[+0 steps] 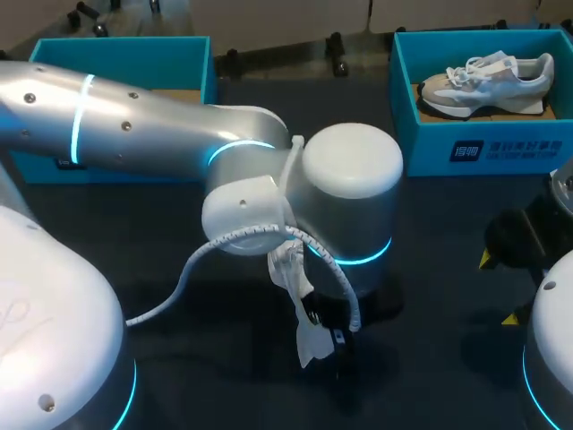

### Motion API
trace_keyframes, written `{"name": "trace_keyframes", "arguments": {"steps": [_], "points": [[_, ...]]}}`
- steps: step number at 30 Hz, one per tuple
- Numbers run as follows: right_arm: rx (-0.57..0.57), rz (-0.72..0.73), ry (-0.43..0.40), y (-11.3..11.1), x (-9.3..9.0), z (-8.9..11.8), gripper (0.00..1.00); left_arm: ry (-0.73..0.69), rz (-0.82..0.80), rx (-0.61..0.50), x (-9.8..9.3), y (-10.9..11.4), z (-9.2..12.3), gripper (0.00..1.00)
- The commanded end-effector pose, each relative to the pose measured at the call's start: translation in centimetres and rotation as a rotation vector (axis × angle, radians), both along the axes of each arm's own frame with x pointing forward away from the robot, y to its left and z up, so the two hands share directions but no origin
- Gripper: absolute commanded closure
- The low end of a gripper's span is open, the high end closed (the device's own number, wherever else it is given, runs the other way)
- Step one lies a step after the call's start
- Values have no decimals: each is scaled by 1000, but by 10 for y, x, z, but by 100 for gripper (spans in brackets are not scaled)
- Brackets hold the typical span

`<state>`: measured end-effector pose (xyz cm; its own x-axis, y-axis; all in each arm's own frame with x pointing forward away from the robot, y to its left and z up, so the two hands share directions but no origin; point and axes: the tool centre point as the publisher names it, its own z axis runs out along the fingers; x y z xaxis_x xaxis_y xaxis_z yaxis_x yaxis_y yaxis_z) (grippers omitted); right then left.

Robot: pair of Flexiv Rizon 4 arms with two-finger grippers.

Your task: Take the shoe out of the shoebox, open the shoe tongue, remove and reinsert the insole, then place the shoe into the shoebox

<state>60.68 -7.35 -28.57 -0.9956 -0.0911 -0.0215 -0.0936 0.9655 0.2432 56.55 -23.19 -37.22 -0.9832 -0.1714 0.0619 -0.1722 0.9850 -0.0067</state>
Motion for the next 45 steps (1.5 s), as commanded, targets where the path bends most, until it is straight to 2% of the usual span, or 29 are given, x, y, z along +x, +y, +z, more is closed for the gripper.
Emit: {"name": "trace_keyframes", "arguments": {"steps": [1,3,11,13,16,25,28,29,36,45], "points": [[0,-1,-4,-1,-2,0,0,-1,-2,8,-1,-3,-11,8],[0,-1,-4,-1,-2,0,0,-3,-6,10,-2,-2,-12,12],[0,-1,-4,-1,-2,0,0,-39,-16,20,-7,-1,-18,11],[0,-1,-4,-1,-2,0,0,-44,-11,22,-6,-2,-19,16],[0,-1,-4,-1,-2,0,0,-52,-14,24,-7,-1,-20,37],[0,-1,-4,-1,-2,0,0,-66,-5,34,-5,-1,-23,60],[0,-1,-4,-1,-2,0,0,-62,1,40,-3,-1,-25,84],[0,-1,-4,-1,-2,0,0,-59,2,41,-2,-1,-25,100],[0,-1,-4,-1,-2,0,0,-45,5,47,3,-2,-26,100],[0,-1,-4,-1,-2,0,0,-1,-32,44,38,1,11,100]]}}
